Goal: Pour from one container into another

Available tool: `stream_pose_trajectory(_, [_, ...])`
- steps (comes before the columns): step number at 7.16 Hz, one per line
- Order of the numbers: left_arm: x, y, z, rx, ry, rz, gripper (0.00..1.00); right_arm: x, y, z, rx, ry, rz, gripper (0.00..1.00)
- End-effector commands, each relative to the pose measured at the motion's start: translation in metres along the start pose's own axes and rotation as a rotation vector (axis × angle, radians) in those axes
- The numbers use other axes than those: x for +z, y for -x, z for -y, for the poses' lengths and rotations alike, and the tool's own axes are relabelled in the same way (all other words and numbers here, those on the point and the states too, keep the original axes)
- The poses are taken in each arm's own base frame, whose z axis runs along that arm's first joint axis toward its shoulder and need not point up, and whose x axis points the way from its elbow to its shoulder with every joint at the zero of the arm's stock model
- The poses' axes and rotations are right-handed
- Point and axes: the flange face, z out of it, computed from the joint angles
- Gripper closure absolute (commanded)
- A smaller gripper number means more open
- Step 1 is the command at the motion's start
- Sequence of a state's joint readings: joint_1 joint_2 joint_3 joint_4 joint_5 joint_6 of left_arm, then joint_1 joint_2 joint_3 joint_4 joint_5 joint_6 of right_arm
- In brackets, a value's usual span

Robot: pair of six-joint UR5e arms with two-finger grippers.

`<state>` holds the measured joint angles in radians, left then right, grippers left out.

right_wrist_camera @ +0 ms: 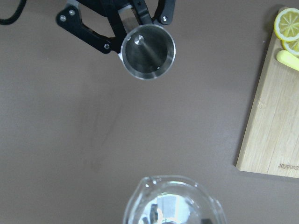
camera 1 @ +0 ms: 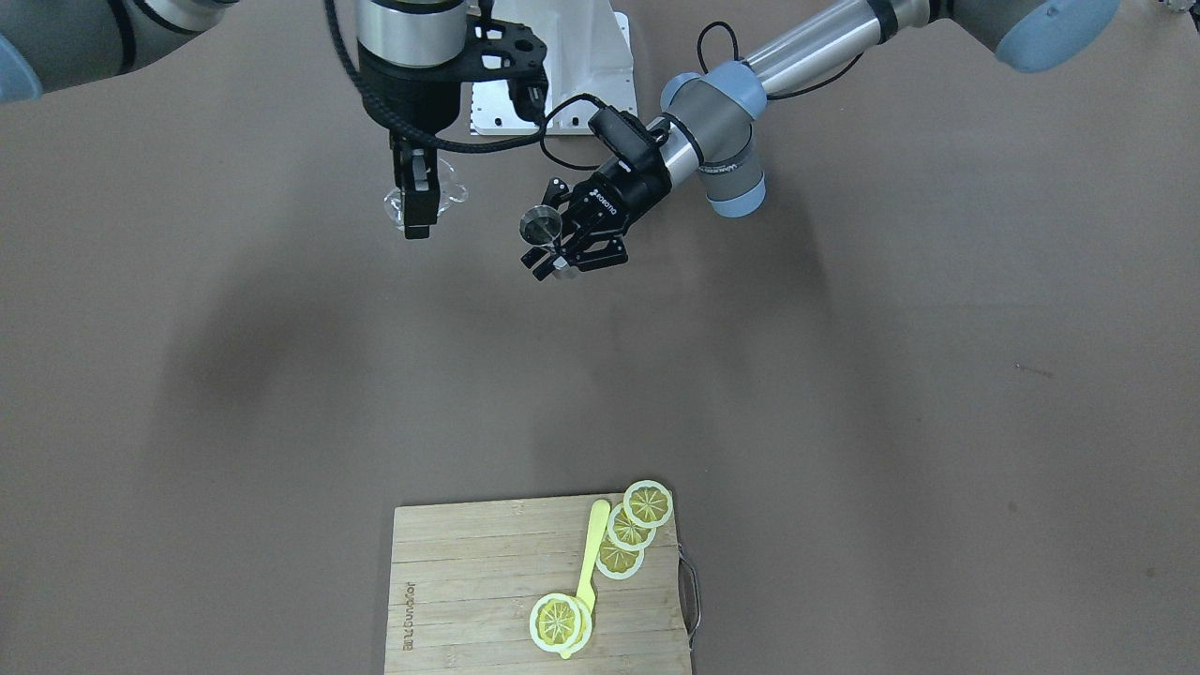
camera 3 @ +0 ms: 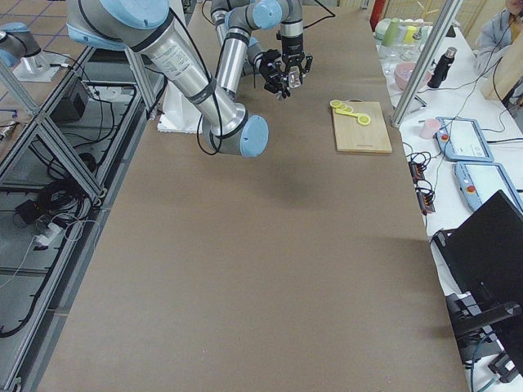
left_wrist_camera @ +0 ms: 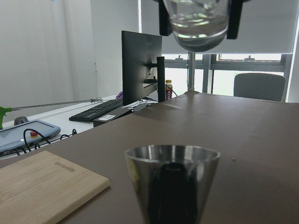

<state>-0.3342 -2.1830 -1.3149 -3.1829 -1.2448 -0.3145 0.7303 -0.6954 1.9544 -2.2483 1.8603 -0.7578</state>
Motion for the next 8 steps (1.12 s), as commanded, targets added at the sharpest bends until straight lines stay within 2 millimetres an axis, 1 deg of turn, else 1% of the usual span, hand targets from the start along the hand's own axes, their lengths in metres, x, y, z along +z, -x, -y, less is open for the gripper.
stream_pose_trajectory(1, [-0.003,0.005,0.0,-0.001,-0.01,0.002,1.0,-0.01,-0.009,-0.071,0.075,-0.104,-0.013,1.0])
stream_pose_trajectory(2, [-0.004,0.006,-0.002,-0.002,-0.012,0.005,1.0,-0.011,-0.018,-0.099,0.11,-0.154,-0.011,1.0])
stream_pose_trajectory(3, [-0.004,0.006,-0.002,-0.002,-0.014,0.004,1.0,0.002,-0.019,-0.128,0.124,-0.21,-0.007,1.0])
stream_pose_trajectory(4, [-0.004,0.01,-0.001,0.002,-0.013,0.012,1.0,0.016,-0.018,-0.156,0.134,-0.259,-0.008,1.0])
stream_pose_trajectory(5, [-0.003,0.01,-0.001,0.008,-0.012,0.014,1.0,0.021,-0.019,-0.178,0.15,-0.287,-0.007,1.0])
stream_pose_trajectory(6, [-0.003,0.014,0.001,0.01,-0.016,0.017,1.0,0.033,-0.021,-0.203,0.17,-0.317,0.008,1.0])
stream_pose_trajectory(7, [-0.002,0.022,0.004,0.018,-0.02,0.032,1.0,0.047,-0.014,-0.221,0.176,-0.336,0.001,1.0])
stream_pose_trajectory(8, [0.003,0.044,0.02,0.032,-0.042,0.075,1.0,0.059,-0.007,-0.239,0.221,-0.357,-0.008,1.0])
